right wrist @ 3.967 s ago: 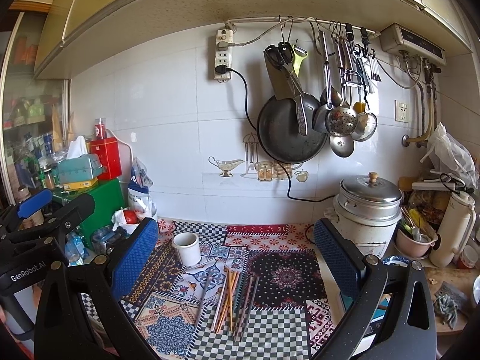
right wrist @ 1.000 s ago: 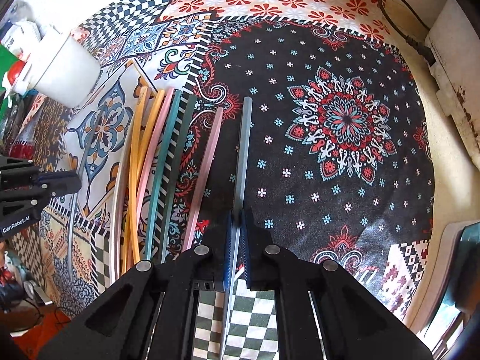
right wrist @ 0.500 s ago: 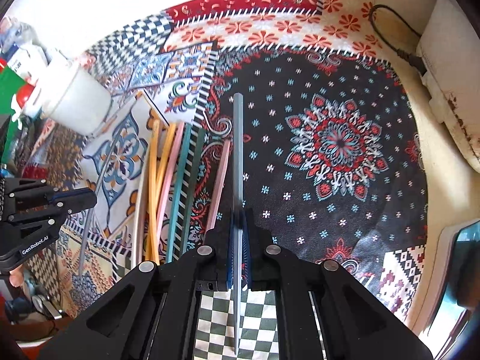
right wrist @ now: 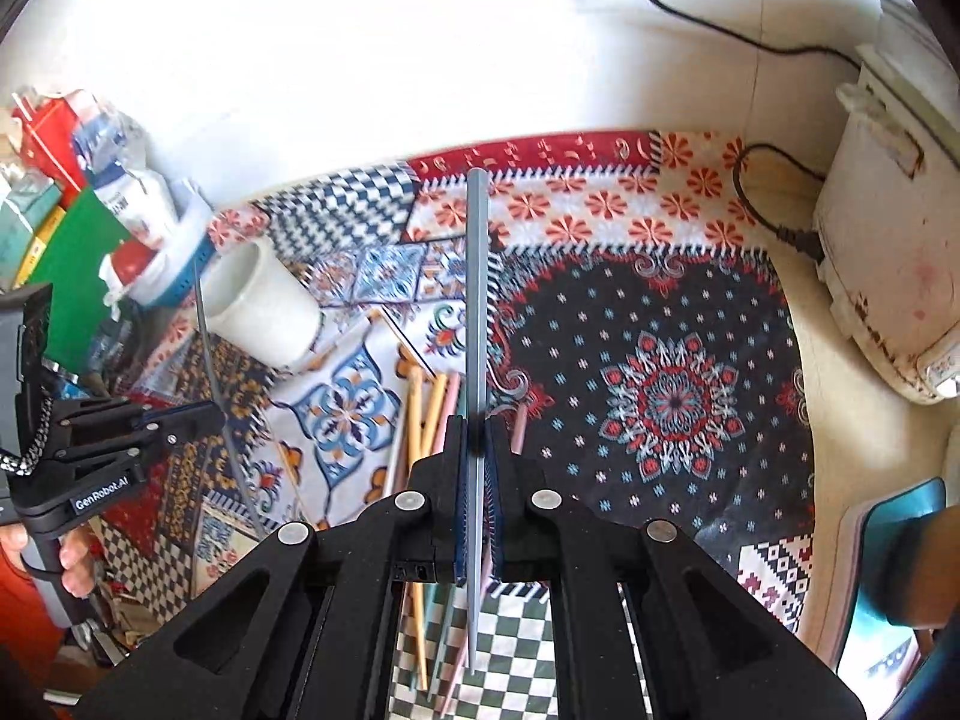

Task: Organize utensils
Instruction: 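Lift both chopsticks and carry them toward the white cup with both tools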

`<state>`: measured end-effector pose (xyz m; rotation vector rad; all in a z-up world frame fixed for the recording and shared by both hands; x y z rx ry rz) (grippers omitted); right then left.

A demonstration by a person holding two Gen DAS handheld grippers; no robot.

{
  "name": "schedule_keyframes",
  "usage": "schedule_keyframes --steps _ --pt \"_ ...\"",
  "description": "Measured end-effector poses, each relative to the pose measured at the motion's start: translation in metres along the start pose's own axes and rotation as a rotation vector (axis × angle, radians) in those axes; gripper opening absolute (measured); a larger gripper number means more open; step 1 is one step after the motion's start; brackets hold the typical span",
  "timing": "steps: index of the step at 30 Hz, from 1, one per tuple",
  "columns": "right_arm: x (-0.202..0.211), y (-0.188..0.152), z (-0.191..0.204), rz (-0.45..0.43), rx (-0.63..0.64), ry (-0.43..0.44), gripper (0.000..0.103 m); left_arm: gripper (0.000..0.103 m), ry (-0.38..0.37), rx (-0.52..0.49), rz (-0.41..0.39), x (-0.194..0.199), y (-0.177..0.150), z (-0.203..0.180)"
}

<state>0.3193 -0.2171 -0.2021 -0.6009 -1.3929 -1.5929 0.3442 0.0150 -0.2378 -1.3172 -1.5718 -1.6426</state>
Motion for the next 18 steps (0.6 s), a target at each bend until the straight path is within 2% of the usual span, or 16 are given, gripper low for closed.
schedule_keyframes --steps 9,13,14,16,18 --pt "0.024 0.03 0.028 -0.101 0.055 0.042 0.005 0.0 -0.001 0.035 -0.113 0.038 0.014 0.006" --pt "0.026 0.041 0.038 -0.128 0.076 0.056 0.005 0.002 -0.02 0.054 -0.061 0.026 0.016 0.012" --pt "0.027 0.043 0.04 -0.136 0.079 0.054 0.005 0.004 -0.026 0.053 -0.037 0.018 0.015 0.012" --pt "0.027 0.047 0.043 -0.147 0.085 0.056 0.005 0.015 -0.02 0.036 0.012 -0.001 0.012 0.01" --pt "0.027 0.05 0.044 -0.155 0.084 0.061 0.005 0.018 -0.017 0.032 0.061 -0.023 0.008 0.009"
Point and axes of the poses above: each gripper's, at about its wrist camera, not at the fingertips, and x roughly against the way its jaws point, z to its left, y to its top, the point moved 1 cm from there along -x, roughly the way its jaws point, and after that the axes turned 2 degrees about -z, right-handed, at the moved point
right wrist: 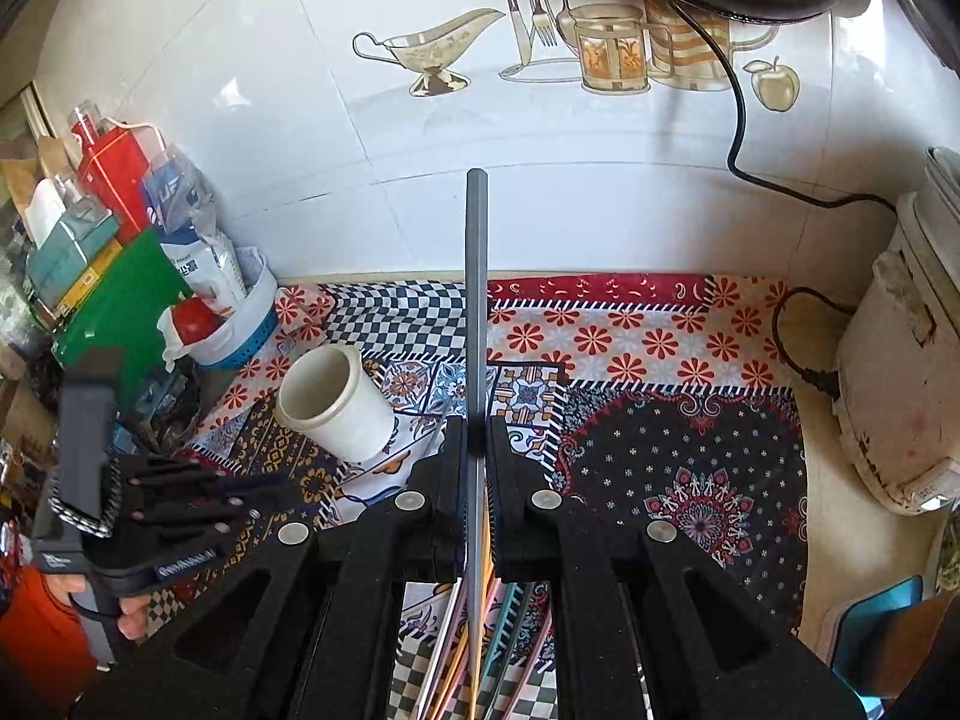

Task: Organize utensils
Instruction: 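Lift both chopsticks and carry them toward the white cup with both tools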

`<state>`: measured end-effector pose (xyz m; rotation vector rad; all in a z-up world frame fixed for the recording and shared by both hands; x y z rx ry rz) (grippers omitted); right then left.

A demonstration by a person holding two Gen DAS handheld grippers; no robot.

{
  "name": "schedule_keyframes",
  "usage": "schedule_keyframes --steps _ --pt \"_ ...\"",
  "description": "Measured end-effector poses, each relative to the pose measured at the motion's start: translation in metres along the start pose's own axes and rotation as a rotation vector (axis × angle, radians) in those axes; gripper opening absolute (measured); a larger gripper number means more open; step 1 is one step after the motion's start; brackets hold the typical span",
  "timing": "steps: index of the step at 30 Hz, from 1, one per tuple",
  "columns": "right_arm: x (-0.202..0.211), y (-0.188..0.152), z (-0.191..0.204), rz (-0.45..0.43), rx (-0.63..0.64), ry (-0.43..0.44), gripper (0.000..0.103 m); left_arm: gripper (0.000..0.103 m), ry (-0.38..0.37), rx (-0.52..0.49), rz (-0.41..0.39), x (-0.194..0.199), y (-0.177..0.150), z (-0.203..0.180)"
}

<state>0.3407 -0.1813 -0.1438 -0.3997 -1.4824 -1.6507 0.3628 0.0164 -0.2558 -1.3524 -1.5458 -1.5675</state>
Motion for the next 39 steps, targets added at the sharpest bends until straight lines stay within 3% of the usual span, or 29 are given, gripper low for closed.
schedule_keyframes --steps 8,18,21,24,29,39 --pt "-0.003 0.005 -0.002 -0.007 -0.009 0.005 0.005 0.018 0.017 0.018 0.186 -0.08 0.0 0.002" --pt "-0.001 0.008 -0.004 -0.012 -0.012 0.007 0.005 0.018 0.094 -0.01 0.237 -0.111 0.016 -0.005" --pt "0.001 0.01 -0.004 -0.021 -0.007 0.005 0.005 0.017 0.098 -0.015 0.225 -0.114 0.021 -0.009" --pt "0.001 0.013 -0.005 -0.026 -0.003 0.002 0.005 0.004 0.123 -0.034 0.208 -0.117 0.023 -0.012" --pt "0.001 0.014 -0.005 -0.028 -0.001 0.001 0.005 0.004 0.098 -0.003 0.195 -0.111 0.022 -0.002" --pt "-0.006 0.022 0.005 -0.03 0.014 0.018 0.005 0.004 0.047 0.031 0.003 -0.019 0.023 0.01"
Point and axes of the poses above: each gripper's, at about its wrist camera, not at the fingertips, and x roughly against the way its jaws point, z to its left, y to its top, the point moved 1 cm from there along -x, roughly the way its jaws point, and after that the axes turned 2 degrees about -z, right-handed, at the moved point
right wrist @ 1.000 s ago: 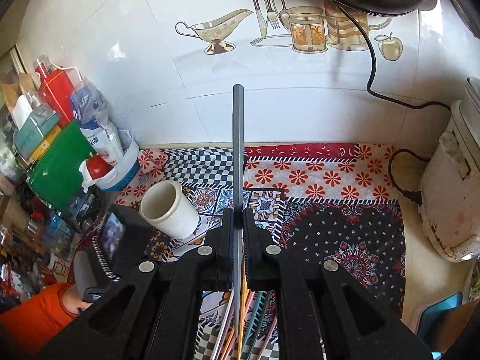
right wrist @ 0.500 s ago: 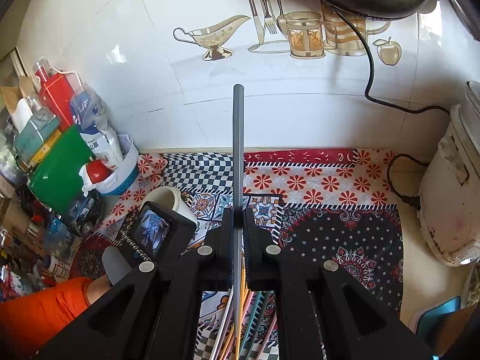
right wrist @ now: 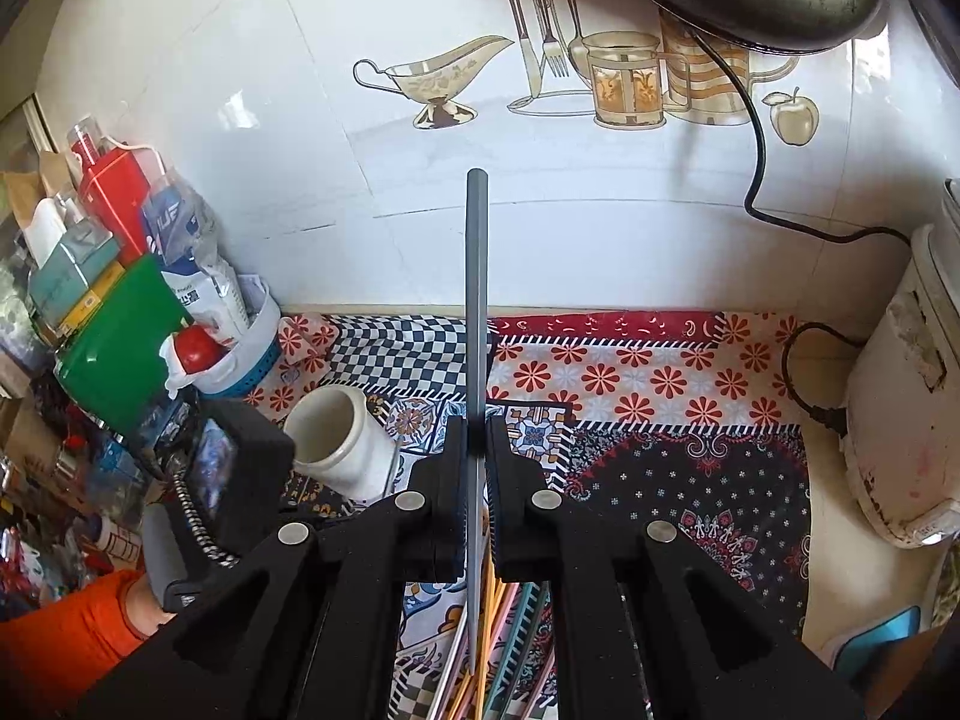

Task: Organize utensils
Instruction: 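Lift both chopsticks and carry them toward the white cup with both tools, then lower both chopsticks into the white cup and open both tools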

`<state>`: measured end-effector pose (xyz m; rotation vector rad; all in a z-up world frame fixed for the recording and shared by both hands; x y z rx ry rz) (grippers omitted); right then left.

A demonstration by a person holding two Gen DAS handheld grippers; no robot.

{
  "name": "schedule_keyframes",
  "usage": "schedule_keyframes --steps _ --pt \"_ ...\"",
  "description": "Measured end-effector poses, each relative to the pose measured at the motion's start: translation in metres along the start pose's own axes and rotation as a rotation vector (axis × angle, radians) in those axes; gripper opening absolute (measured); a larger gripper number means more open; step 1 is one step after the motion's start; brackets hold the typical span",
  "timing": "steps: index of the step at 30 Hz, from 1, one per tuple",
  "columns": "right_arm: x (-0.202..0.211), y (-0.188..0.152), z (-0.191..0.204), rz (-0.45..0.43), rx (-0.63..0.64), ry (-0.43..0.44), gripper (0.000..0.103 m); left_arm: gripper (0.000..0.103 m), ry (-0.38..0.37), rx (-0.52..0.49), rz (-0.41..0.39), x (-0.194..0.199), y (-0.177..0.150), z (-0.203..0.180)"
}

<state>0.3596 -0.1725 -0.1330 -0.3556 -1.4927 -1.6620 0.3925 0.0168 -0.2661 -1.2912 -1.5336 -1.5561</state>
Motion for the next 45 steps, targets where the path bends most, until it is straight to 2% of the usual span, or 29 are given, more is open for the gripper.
schedule_keyframes --steps 16,25,34,39,45 --pt "-0.02 0.035 0.044 -0.036 0.088 0.056 0.005 0.003 0.005 0.121 -0.318 0.113 0.017 0.022" --pt "-0.042 0.063 0.083 -0.071 0.15 0.116 0.005 0.003 0.043 0.157 -0.442 0.162 0.027 0.042" --pt "-0.081 0.081 0.114 -0.079 0.192 0.154 0.005 0.003 0.049 0.193 -0.452 0.162 0.034 0.065" --pt "-0.109 0.083 0.121 -0.063 0.199 0.157 0.005 0.003 0.041 0.197 -0.414 0.144 0.037 0.073" --pt "-0.142 0.072 0.119 -0.003 0.188 0.146 0.005 0.003 0.03 0.191 -0.334 0.114 0.036 0.08"
Point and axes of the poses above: each gripper's, at about its wrist camera, not at the fingertips, and x roughly against the way its jaws point, z to its left, y to its top, the point moved 1 cm from there along -x, roughly the way its jaws point, and after that the axes turned 2 degrees about -z, right-handed, at the moved point
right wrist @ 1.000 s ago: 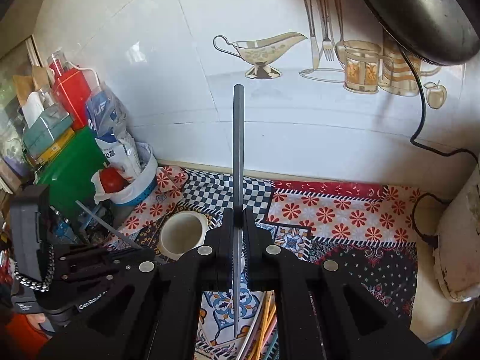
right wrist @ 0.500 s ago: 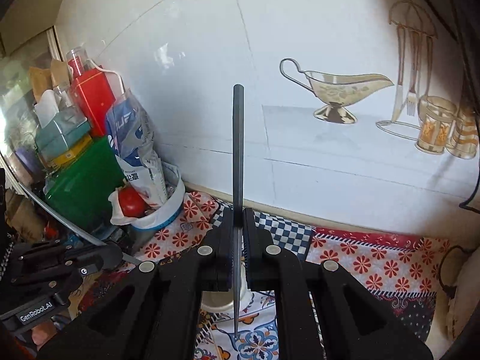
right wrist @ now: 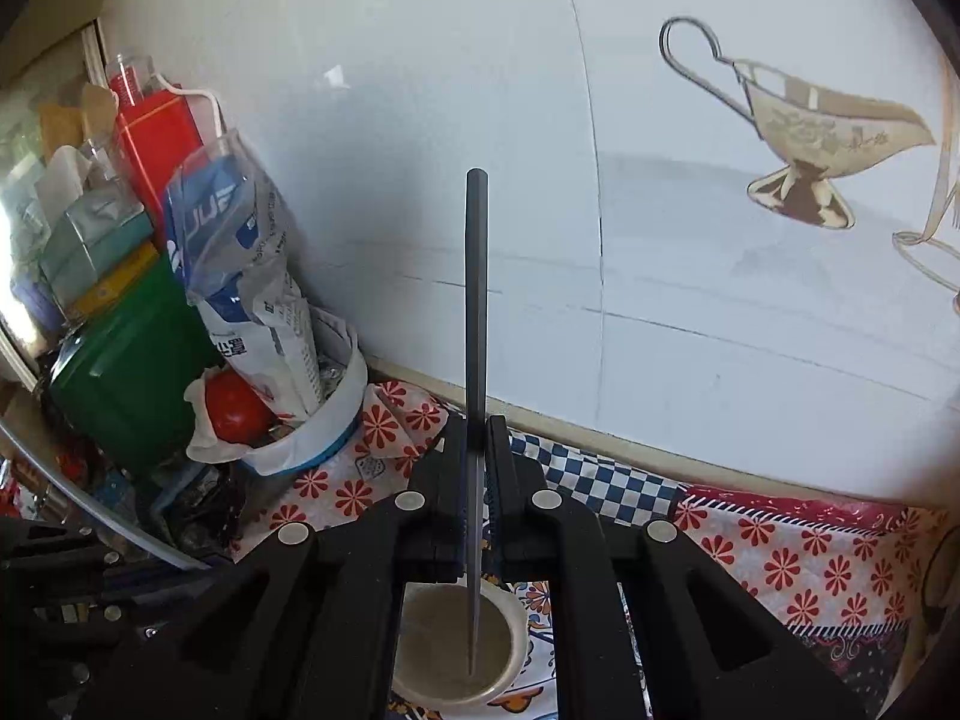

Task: Organize utensils
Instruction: 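Lower both chopsticks into the white cup and open both tools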

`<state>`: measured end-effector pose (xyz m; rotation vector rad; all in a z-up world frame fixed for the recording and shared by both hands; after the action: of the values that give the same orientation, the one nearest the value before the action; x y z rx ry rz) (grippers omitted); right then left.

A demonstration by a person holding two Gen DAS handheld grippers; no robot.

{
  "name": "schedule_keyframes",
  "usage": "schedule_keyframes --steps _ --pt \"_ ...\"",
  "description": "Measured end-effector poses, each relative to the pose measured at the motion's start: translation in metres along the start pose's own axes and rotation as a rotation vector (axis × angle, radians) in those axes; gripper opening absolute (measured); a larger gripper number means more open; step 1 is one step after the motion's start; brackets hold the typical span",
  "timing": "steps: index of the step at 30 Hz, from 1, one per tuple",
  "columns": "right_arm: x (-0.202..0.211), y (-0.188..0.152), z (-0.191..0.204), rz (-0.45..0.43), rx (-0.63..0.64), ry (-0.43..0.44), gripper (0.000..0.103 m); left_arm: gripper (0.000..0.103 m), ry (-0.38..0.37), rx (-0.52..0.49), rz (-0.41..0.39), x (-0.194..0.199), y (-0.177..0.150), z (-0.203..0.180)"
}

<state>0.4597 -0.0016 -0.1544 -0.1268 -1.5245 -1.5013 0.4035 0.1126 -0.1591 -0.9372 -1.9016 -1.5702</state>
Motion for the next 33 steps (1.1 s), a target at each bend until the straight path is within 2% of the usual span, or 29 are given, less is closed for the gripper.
schedule_keyframes --steps 6,15,23,33 --pt "-0.02 -0.02 -0.003 0.08 0.003 -0.01 0.005 0.003 -0.013 0.011 0.079 -0.027 -0.012 0.012" --pt "-0.023 -0.041 -0.002 0.162 0.03 -0.009 0.005 0.003 -0.028 0.051 0.155 -0.054 -0.015 0.016" --pt "-0.008 -0.041 0.001 0.182 0.041 0.011 0.005 0.005 -0.017 0.068 0.143 -0.042 -0.007 0.018" --pt "0.04 -0.045 0.006 0.157 0.039 0.029 0.006 0.019 0.018 0.031 0.073 -0.004 -0.004 0.003"
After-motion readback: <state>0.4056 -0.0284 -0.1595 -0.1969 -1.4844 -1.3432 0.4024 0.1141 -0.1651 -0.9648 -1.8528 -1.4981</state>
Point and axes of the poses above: each gripper's, at about its wrist camera, not at the fingertips, and x roughly against the way its jaws point, z to its left, y to its top, the point moved 1 cm from there along -x, roughly the way its jaws point, and after that the axes turned 2 degrees about -z, right-handed, at the moved point
